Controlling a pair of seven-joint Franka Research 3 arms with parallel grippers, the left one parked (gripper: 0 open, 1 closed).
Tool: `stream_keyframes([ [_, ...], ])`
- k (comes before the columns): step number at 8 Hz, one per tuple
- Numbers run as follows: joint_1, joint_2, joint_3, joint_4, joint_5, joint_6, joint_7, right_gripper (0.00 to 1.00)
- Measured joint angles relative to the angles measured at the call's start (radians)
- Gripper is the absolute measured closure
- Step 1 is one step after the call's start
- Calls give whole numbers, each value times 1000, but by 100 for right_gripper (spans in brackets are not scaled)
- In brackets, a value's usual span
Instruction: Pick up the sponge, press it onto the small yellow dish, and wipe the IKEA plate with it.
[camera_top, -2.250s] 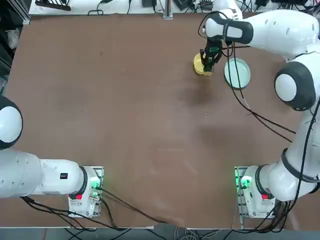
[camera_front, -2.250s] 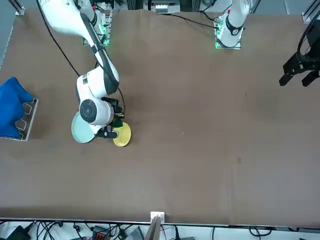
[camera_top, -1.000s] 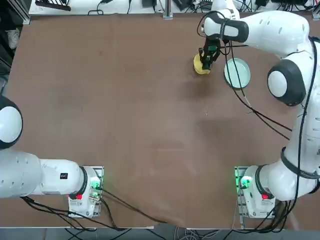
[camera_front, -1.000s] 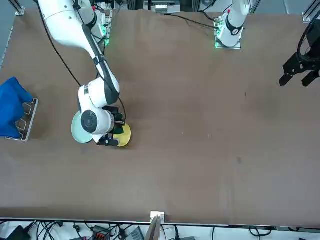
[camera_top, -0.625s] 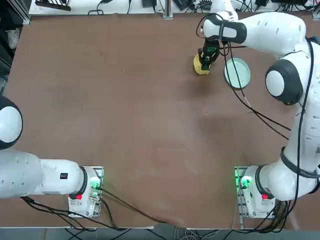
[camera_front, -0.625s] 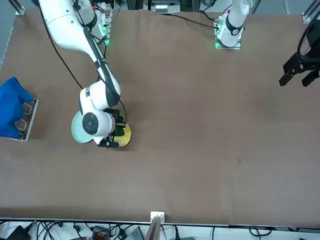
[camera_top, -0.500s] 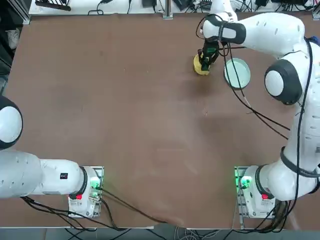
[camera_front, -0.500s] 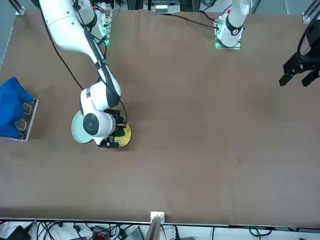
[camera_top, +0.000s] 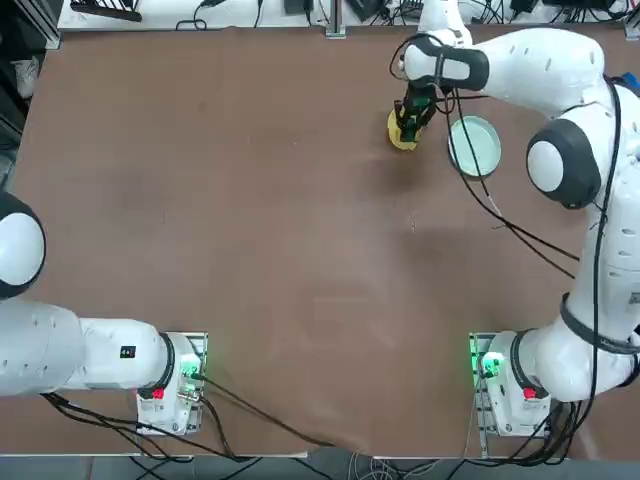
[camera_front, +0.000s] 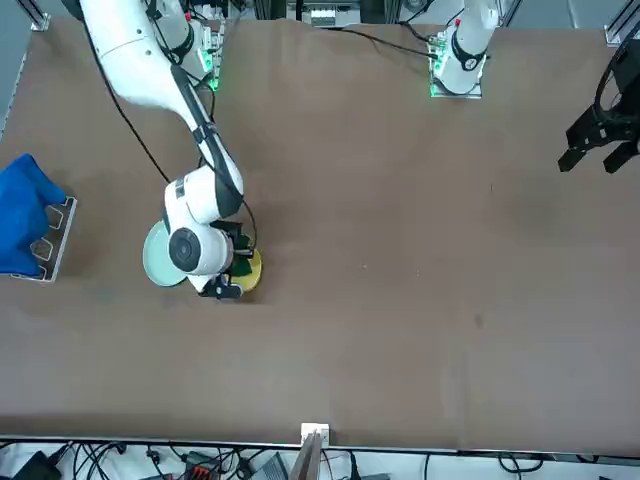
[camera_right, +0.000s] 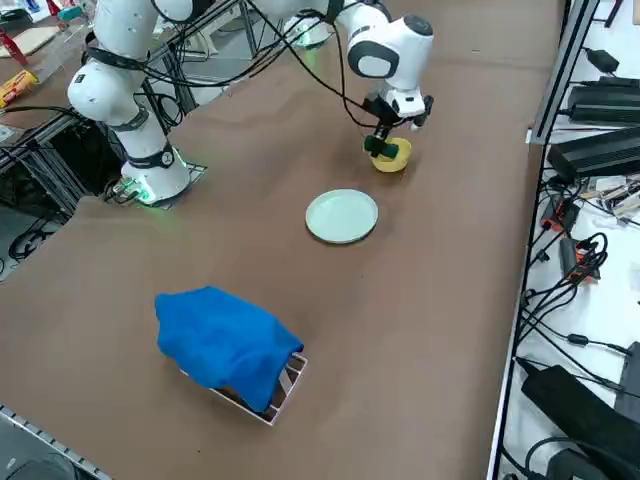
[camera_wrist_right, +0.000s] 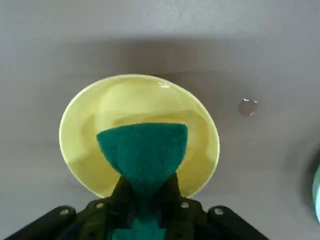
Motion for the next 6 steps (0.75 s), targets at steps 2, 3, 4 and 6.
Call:
stream_keyframes([
  [2,-1,3,0,0,0,14,-28,78],
  [3,-2,3,0,0,0,19,-37,78],
  [4,-2,5,0,0,0,21,-41,78],
  [6,-2,10,0,0,0,31,-63,78],
])
